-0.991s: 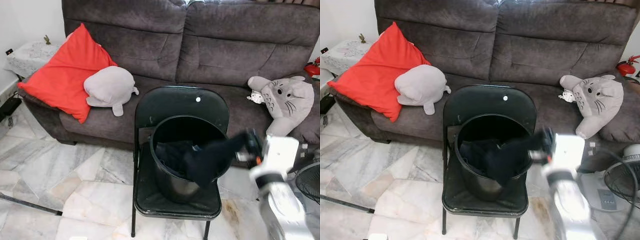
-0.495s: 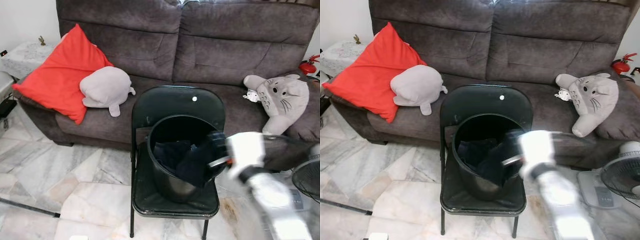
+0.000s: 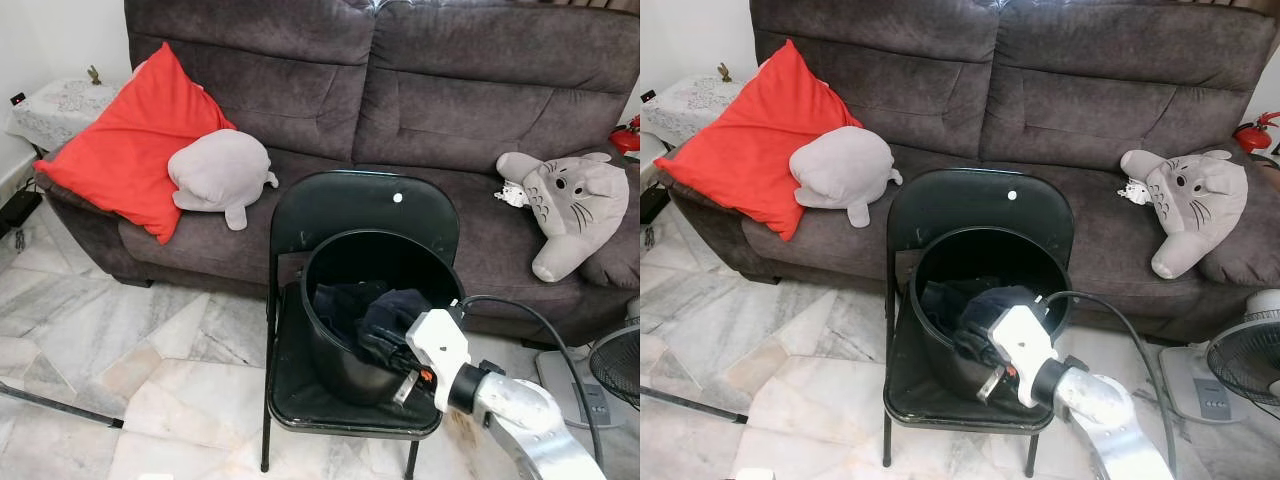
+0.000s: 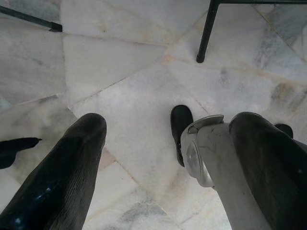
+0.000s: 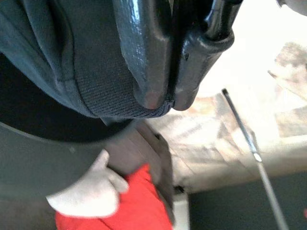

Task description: Hang hanger

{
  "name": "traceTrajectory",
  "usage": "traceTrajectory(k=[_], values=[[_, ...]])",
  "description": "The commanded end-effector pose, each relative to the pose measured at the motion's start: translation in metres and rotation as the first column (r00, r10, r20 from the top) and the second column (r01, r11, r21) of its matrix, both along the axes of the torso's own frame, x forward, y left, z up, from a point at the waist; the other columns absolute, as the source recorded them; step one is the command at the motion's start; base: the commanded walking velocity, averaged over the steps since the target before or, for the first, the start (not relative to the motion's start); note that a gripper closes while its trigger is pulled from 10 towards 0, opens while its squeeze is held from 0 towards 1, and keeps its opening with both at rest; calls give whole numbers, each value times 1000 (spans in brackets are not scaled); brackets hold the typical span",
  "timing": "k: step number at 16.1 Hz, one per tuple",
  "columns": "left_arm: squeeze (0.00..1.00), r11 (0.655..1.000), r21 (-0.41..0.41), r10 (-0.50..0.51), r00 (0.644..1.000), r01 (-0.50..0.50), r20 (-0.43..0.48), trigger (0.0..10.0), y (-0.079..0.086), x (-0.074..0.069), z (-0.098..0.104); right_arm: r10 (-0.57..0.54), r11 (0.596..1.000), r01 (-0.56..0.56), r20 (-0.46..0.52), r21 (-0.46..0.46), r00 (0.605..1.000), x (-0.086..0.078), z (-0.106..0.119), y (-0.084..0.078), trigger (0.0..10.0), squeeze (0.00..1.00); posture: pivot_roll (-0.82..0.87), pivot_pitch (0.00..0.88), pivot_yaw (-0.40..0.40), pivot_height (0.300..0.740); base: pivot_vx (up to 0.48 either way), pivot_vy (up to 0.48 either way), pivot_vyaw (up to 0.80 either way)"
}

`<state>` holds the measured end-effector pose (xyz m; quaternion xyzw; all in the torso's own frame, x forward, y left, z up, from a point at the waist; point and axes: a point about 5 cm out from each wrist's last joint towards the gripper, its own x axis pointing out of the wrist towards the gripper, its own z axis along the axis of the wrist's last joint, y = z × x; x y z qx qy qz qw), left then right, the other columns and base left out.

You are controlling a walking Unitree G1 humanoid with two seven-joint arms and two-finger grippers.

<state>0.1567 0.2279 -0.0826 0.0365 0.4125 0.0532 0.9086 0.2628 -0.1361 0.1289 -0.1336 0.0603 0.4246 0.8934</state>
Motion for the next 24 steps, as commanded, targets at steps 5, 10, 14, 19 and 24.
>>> traceTrajectory(k=[5, 10, 14, 19, 24], values=[[0, 1000, 4, 3, 999, -3, -39, 10000, 0, -8, -4, -40, 982, 6, 178, 191, 983, 3, 56, -3, 0, 0, -61, 131, -24, 740, 0, 0, 0], [0, 1000, 4, -5, 999, 5, -36, 10000, -1, -5, -3, 54, 998, -54, 40, 13, 998, -12, 29, -9, 0, 0, -69, 128, -23, 740, 0, 0, 0], [0, 1000, 3, -2, 999, 3, -37, 10000, -1, -6, -4, -60, 990, 50, -71, -129, 996, -6, -11, -23, 0, 0, -57, 126, -26, 740, 0, 0, 0], [0, 1000, 8, 1, 999, -1, -40, 10000, 1, -8, -4, -205, 971, 202, -16, -128, 979, 13, -16, -32, 0, 0, -48, 121, -25, 740, 0, 0, 0], [0, 1000, 11, 1, 999, -1, -37, 10000, 1, -7, -3, -157, 987, 157, 22, -42, 987, 20, -8, -19, 10000, 0, -45, 117, -26, 740, 0, 0, 0]])
